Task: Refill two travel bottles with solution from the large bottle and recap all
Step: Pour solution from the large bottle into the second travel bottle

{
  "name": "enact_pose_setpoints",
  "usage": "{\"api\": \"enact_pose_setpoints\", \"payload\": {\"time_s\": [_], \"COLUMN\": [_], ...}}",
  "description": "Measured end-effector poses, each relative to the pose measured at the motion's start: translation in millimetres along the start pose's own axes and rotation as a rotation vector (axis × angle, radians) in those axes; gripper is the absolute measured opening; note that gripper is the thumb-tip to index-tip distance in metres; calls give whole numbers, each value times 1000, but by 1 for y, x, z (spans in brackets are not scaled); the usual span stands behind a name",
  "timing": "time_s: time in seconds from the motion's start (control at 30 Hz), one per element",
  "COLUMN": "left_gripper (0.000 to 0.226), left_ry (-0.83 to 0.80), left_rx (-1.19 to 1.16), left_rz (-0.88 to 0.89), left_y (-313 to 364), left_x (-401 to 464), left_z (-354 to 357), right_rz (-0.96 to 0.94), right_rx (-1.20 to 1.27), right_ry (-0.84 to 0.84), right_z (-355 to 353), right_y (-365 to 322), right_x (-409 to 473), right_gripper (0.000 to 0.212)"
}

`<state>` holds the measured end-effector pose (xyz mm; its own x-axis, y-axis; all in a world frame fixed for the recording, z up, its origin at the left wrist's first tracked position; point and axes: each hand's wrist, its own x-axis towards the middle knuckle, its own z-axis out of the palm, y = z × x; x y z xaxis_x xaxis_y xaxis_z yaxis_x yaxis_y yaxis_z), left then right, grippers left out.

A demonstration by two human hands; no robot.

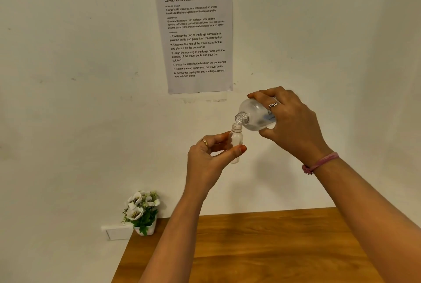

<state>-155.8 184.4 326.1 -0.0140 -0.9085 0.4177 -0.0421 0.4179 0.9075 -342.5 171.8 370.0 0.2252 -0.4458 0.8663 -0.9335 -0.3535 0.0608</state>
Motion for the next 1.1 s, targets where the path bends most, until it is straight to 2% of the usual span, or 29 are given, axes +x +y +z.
{"api": "enact_pose_setpoints", "payload": {"time_s": [1.1], "left_gripper": [31], "left_ry": [16], "left_rx": [-54], "left_rz": [5], "left_y": [-4], "left_x": [0], "left_z": [-2], "right_rz": [-77], "right_rx": [-63], "right_ry": [44], "right_z": [8], "right_y": [1], "right_x": [3], "right_gripper": [67]}}
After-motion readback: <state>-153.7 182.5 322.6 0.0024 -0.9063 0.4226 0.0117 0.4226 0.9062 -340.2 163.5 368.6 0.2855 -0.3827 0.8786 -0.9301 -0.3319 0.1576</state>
